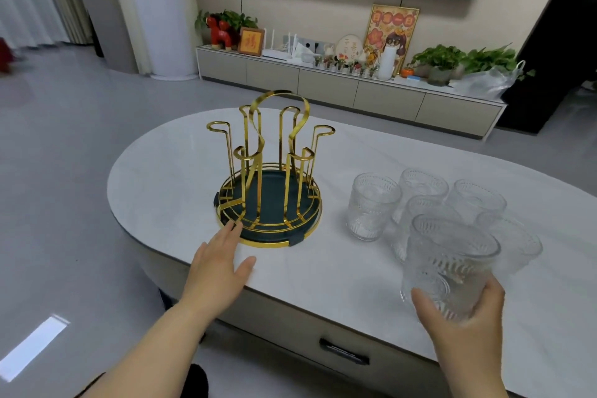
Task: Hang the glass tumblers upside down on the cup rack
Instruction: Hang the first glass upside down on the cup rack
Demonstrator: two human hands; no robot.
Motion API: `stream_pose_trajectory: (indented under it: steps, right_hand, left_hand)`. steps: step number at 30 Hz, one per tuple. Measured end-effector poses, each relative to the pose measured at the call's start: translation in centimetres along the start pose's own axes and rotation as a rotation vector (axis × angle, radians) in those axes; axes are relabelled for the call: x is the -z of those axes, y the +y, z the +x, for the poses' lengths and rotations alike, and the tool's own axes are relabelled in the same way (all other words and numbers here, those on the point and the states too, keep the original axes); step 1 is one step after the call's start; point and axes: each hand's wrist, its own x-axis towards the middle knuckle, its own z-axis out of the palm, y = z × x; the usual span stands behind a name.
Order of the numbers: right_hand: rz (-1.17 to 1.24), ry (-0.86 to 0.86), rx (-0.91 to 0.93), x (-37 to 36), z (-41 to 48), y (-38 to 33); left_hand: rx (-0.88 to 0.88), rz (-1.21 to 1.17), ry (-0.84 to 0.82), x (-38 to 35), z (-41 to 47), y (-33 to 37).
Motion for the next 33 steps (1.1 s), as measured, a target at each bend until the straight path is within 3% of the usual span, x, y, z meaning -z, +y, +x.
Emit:
stream_pose_trajectory:
  steps: [11, 20, 33]
  right_hand:
    - [-0.284, -0.382, 0.285, -2.7, 4.8, -8.9]
    - [-0.838, -0.614, 0.434, -6.5, 9.4, -16.3]
    - [-0.953, -0.859, 0.407, -10.9, 10.1, -17.4]
  left_hand:
    - [-0.025, 0.064, 0.002, 0.3, 2.7, -1.2]
    - [-0.064, 0.068, -0.059, 0.9, 3.4, -2.1]
    - [-0.080, 0.114, -0.103, 1.5, 3.4, -2.2]
